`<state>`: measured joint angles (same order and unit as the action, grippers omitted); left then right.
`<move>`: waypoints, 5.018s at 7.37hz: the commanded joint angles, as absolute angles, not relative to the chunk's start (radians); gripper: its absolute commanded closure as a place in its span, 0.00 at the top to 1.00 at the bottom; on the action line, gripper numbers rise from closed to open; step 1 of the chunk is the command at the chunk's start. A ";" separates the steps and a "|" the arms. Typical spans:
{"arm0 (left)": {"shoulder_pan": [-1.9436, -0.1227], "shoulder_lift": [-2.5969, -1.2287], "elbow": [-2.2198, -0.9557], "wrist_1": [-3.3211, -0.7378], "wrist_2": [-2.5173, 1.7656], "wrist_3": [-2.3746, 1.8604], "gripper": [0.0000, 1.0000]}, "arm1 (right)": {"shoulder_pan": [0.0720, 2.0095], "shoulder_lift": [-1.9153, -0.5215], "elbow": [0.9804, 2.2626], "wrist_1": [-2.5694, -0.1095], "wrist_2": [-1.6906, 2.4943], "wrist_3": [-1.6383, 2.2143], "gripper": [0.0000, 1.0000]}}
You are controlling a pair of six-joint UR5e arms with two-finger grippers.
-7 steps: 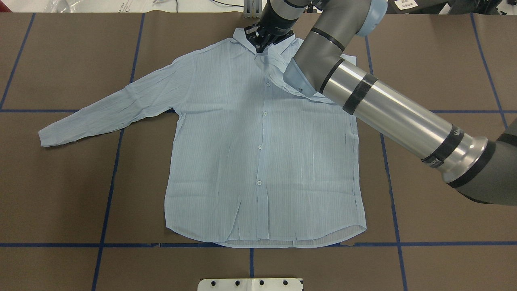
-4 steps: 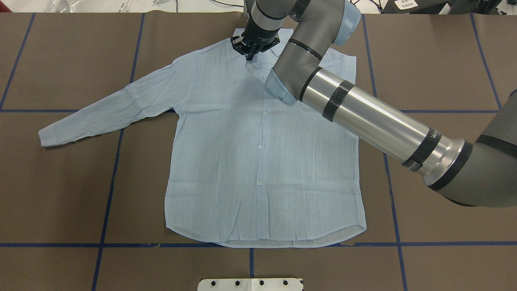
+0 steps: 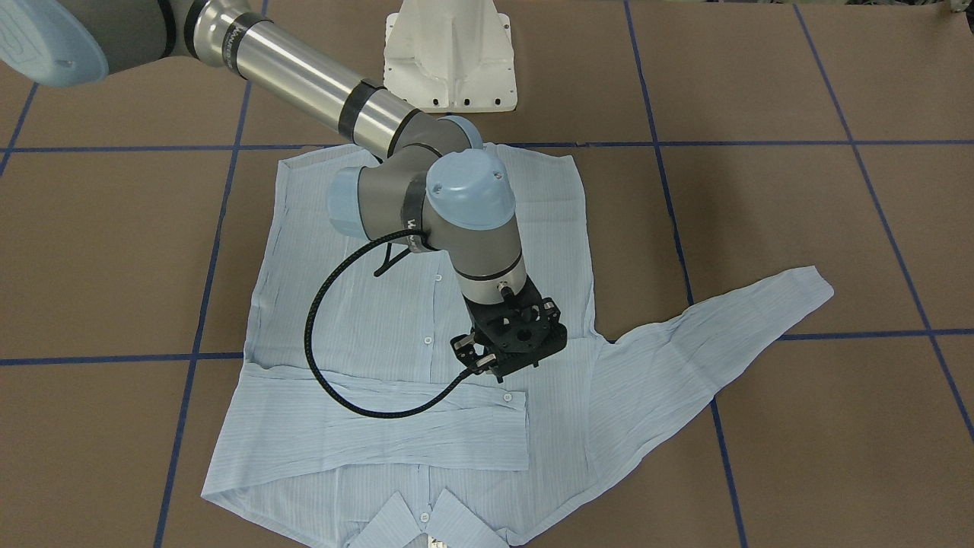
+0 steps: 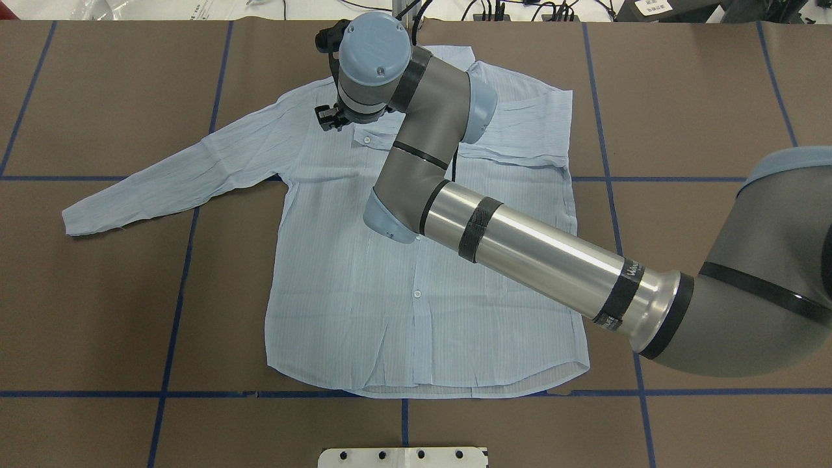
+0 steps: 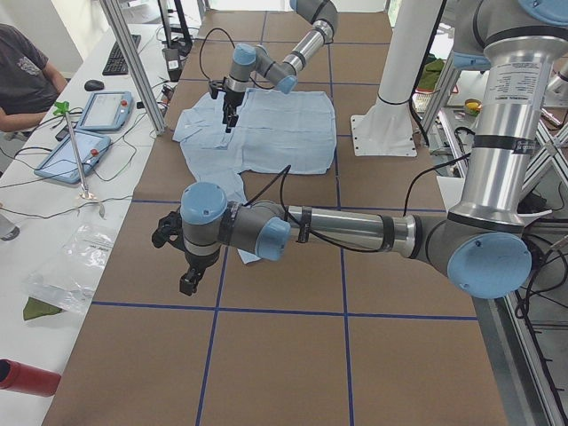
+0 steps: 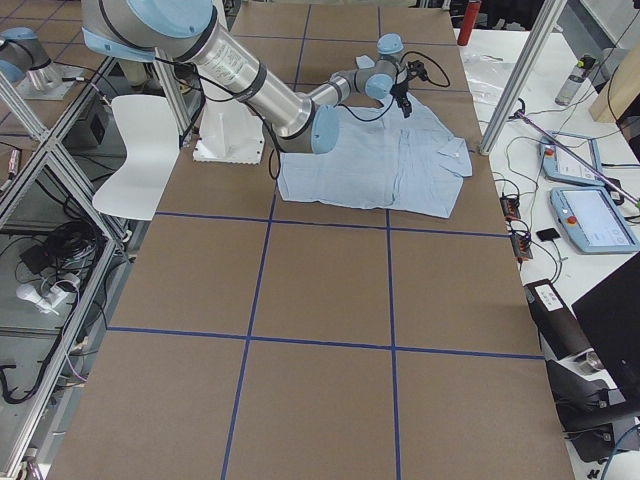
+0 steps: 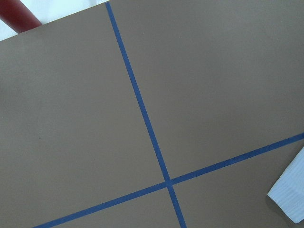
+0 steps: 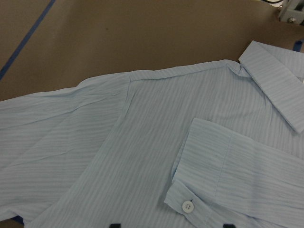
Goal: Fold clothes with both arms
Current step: 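Lay the sleeve flat across the chest and open the right gripper, then raise the right gripper away while the left gripper grasps the other cuff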
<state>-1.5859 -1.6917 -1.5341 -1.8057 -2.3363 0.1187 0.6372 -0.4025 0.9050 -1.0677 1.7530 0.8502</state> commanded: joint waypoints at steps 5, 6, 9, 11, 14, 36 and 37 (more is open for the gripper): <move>-1.444 -1.548 -1.546 -2.293 -2.272 -0.630 0.99 | 0.762 -0.582 1.286 -1.466 1.958 0.919 1.00; -1.380 -1.489 -1.561 -2.424 -2.267 -0.802 0.99 | 0.806 -0.636 1.346 -1.532 2.007 0.911 1.00; -1.095 -1.326 -1.786 -2.467 -2.058 -1.182 0.99 | 0.911 -0.857 1.598 -1.694 2.078 0.723 1.00; -0.846 -1.315 -1.821 -2.457 -1.863 -1.420 0.96 | 0.977 -0.917 1.629 -1.793 2.088 0.527 1.00; -0.821 -1.333 -1.774 -2.421 -1.764 -1.427 0.86 | 1.012 -0.950 1.637 -1.798 2.206 0.520 1.00; -0.810 -1.462 -1.600 -2.419 -1.726 -1.381 0.46 | 1.012 -0.959 1.637 -1.795 2.203 0.532 1.00; -0.808 -1.462 -1.600 -2.419 -1.724 -1.381 0.46 | 1.012 -0.959 1.641 -1.795 2.203 0.532 1.00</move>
<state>-0.8095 -1.4619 -1.6017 -2.4191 -1.7251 -1.3806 1.0124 -0.9587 1.6382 -1.7947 2.2028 0.5323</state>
